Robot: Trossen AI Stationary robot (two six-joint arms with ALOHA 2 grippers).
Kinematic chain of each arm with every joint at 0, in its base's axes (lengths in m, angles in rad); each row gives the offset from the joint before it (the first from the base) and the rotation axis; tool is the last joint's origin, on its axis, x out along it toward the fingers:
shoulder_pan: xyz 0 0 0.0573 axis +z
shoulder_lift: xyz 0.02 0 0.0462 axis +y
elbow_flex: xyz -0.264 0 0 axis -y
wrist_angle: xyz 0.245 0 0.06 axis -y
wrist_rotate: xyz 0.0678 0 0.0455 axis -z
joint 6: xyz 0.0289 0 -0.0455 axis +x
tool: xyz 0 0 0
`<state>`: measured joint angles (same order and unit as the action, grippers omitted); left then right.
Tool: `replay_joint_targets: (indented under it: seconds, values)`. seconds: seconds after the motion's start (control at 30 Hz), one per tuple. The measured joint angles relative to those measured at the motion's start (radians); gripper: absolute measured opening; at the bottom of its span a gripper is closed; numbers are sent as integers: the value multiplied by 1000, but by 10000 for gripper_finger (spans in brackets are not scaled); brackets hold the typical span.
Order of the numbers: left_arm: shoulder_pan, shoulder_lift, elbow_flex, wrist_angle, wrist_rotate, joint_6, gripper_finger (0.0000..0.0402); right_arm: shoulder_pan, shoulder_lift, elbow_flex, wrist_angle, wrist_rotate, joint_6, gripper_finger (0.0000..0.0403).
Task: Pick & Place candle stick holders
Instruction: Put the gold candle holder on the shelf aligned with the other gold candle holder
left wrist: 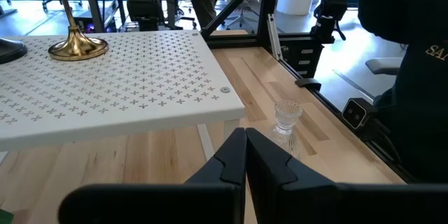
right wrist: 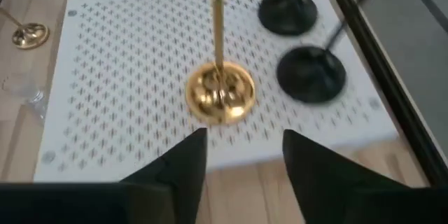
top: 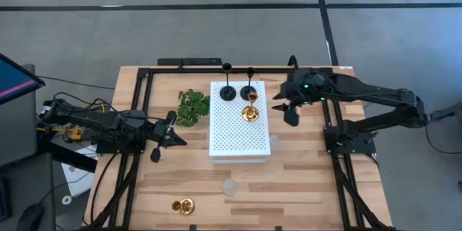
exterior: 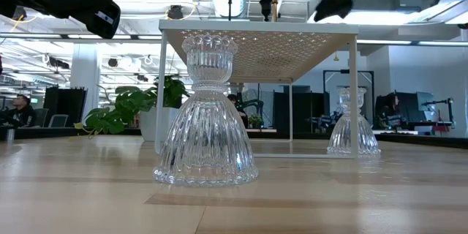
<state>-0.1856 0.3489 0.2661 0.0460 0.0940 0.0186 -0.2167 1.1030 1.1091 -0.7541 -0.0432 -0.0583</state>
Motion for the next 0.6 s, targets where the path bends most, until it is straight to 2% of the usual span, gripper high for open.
replay_joint_targets:
  seconds: [0.2,0.3,0.5,0.6]
  values:
    - [0,0,0,0,0,0,7,-7,-99,-48,-30,136,31,71]
    - [0,0,0,0,0,0,7,-7,-150,-112,12,155,25,14]
    - [0,0,0,0,0,0,7,-7,-265,-321,227,156,25,19]
    - [0,0,0,0,0,1,7,-7,-316,-432,353,154,25,7]
